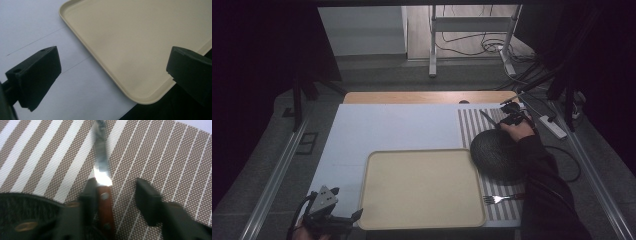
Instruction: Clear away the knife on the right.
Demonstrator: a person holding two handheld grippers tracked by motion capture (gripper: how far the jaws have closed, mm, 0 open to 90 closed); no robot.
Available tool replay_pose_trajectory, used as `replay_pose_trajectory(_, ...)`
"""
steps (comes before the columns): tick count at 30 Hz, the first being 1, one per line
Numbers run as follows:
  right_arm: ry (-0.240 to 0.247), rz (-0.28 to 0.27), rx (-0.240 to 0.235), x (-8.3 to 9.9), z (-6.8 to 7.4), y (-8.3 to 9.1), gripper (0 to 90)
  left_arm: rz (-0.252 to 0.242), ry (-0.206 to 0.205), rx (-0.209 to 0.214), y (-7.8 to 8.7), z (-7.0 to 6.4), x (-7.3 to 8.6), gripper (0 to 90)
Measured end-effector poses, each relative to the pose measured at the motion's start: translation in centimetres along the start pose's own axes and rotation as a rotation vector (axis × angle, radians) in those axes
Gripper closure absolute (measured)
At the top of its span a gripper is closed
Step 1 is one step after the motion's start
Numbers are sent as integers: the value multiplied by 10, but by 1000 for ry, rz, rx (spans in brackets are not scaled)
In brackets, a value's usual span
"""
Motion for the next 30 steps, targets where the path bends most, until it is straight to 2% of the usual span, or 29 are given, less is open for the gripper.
replay_pose_trajectory(2, 8, 4, -12, 1, -1, 1, 777, 1, -1, 0, 0, 0, 0, 0)
replay_pose_trajectory(5, 19, 9, -8, 2, -1, 2, 783, 2, -2, -1, 0, 0, 0, 0)
replay_pose_trajectory(8, 68, 27, 34, 1, 3, 2, 785, 1, -1, -1, 0, 0, 0, 0)
replay_pose_trajectory(15, 102, 28, 92, 3, -2, 6, 785, 0, 0, -1, 0, 0, 0, 0)
replay_pose_trajectory(22, 79, 17, 124, 10, -15, 17, 785, 0, -1, -2, 0, 0, 0, 0)
replay_pose_trajectory(30, 62, -9, 144, 15, -19, 31, 785, -2, 0, -2, 0, 0, 0, 0)
Point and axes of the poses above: each handheld gripper's, and its own axes: y roughly backward along the jaws, x roughly out of its underside, z roughly to its left, the point moved 4 cm from there along -y, roughly forward along the jaws, and after that the axes turned 6 degrees about z, right-handed, at the moved point
